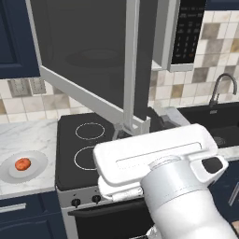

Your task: Pick the squash from the counter and place it in the microwave. Then turn on the microwave.

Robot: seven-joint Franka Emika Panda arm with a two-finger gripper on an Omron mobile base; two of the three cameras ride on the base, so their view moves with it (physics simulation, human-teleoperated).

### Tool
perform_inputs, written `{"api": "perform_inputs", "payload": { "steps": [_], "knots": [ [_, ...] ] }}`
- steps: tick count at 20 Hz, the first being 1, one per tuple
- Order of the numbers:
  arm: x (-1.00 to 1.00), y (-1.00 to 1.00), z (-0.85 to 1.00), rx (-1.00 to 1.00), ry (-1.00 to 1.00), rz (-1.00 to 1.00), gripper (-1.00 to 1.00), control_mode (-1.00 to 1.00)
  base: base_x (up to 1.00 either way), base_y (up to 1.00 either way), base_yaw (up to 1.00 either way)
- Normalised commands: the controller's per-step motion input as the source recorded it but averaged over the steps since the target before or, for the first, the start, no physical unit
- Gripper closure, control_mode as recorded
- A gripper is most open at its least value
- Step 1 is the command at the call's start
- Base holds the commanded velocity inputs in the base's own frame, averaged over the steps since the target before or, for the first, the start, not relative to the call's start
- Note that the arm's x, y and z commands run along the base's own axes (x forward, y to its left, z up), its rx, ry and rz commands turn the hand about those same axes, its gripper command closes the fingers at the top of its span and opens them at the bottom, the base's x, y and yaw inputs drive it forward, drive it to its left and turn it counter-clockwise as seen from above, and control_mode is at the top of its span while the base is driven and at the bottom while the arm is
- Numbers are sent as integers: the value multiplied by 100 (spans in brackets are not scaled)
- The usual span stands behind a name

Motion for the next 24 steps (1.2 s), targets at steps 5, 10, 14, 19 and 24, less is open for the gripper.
{"api": "perform_inputs", "payload": {
  "steps": [5,10,14,19,24],
  "knots": [
    [-41,11,24,0,9,0,-100,-100,0,0,0],
    [-25,23,15,0,27,0,-100,-100,0,0,0],
    [-16,22,3,0,38,0,-100,-100,0,0,0],
    [5,17,0,0,43,0,-100,-100,0,0,0],
    [34,1,-3,0,42,0,-100,-100,0,0,0]
  ]
}}
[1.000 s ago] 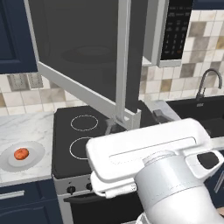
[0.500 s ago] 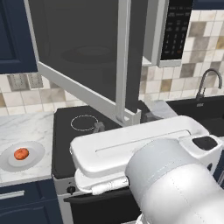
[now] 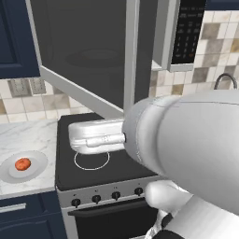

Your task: Pick the squash from the counter and place it in the microwave. Then turn on the microwave.

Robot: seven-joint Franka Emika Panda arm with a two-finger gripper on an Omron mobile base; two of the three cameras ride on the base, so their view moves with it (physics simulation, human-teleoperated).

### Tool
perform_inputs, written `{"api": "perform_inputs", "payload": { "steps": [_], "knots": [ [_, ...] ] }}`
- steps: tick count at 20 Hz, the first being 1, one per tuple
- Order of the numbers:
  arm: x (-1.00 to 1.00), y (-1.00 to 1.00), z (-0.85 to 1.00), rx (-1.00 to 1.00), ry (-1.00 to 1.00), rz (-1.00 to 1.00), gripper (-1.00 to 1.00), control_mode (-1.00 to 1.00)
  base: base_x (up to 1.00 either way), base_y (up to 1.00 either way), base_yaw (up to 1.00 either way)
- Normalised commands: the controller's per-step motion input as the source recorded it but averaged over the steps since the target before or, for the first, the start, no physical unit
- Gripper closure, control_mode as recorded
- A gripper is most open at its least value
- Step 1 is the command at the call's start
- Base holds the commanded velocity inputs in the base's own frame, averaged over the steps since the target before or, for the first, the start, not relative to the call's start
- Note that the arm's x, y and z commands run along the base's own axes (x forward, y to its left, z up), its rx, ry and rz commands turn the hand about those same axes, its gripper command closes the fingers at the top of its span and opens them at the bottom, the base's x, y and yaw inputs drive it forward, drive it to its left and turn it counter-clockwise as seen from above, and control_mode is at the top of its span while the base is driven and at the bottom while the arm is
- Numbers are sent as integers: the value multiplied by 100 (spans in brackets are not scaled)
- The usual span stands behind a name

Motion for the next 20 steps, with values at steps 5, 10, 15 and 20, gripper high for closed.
{"api": "perform_inputs", "payload": {
  "steps": [5,10,15,20],
  "knots": [
    [16,4,-33,0,29,0,-100,-100,0,0,0],
    [1,8,-39,0,25,0,-100,-100,0,0,0],
    [7,4,-27,0,25,0,-100,-100,0,0,0],
    [5,4,-37,0,26,0,-100,-100,0,0,0]
  ]
}}
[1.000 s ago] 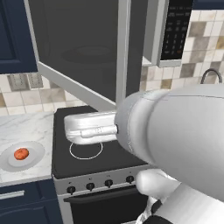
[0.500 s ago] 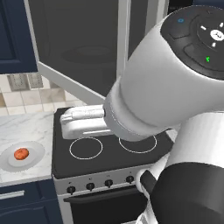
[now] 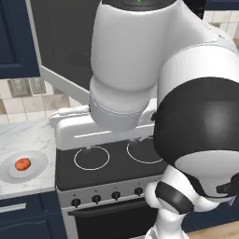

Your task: Pick the squash from the counter and place it in the microwave. Then turn on the microwave.

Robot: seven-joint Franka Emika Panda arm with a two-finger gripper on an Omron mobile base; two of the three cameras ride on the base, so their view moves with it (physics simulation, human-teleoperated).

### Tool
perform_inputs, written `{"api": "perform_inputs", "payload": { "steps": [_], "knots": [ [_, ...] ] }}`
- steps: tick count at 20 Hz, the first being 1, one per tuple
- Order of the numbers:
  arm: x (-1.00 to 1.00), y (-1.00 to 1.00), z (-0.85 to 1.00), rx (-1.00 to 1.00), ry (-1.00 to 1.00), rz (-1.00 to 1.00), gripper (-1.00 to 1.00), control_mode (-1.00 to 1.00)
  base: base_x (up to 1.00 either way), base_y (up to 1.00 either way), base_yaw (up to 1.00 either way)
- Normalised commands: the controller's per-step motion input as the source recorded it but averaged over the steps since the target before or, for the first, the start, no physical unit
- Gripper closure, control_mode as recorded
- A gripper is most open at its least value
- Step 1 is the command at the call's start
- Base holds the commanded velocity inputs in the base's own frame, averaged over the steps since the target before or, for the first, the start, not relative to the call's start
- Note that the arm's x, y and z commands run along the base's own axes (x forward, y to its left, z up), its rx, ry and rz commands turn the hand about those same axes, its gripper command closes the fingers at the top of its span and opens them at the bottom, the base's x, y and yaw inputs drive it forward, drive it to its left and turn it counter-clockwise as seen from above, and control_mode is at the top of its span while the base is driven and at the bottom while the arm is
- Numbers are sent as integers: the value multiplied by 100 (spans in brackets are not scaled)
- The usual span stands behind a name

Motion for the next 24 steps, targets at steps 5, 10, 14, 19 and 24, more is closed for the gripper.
{"api": "perform_inputs", "payload": {
  "steps": [5,10,14,19,24],
  "knots": [
    [10,5,-50,0,16,0,-100,-100,0,0,0],
    [2,5,-56,-1,9,0,-100,-100,0,0,0],
    [11,0,-49,0,4,0,-100,-100,0,0,0],
    [17,2,-43,0,9,0,-100,-100,0,0,0],
    [21,7,-39,0,18,1,-100,-100,0,0,0]
  ]
}}
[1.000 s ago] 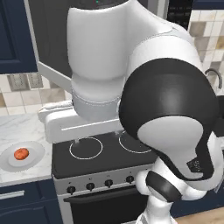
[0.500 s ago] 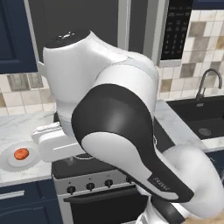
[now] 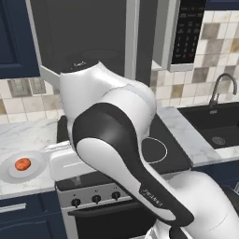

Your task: Pick the squash from the counter and place it in the microwave. Then turn on the microwave.

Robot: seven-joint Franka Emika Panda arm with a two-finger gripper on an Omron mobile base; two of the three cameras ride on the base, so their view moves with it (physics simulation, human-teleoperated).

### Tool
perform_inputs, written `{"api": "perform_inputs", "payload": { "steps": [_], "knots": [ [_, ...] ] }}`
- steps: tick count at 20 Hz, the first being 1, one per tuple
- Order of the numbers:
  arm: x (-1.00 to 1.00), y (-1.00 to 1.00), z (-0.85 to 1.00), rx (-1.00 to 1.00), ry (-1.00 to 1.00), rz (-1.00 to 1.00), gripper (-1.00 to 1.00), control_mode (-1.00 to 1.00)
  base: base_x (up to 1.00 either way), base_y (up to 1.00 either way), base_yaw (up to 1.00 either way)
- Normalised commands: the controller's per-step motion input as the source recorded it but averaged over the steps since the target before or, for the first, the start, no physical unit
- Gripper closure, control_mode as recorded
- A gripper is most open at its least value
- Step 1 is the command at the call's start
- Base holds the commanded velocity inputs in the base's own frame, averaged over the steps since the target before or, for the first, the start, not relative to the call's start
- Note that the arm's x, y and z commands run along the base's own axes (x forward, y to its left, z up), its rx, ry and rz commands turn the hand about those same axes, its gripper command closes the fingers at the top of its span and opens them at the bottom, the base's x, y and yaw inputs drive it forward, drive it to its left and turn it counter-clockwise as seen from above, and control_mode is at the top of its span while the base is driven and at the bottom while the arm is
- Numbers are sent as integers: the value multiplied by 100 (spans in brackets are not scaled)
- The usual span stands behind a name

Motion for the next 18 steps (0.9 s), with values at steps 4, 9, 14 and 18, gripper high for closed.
{"api": "perform_inputs", "payload": {
  "steps": [4,9,14,18],
  "knots": [
    [22,10,-33,0,20,2,-100,-100,0,0,0],
    [15,19,-30,-4,4,1,-100,-100,0,0,0],
    [1,33,-23,-10,-12,3,-100,-100,0,0,0],
    [17,26,-13,-8,-17,5,-100,-100,0,0,0]
  ]
}}
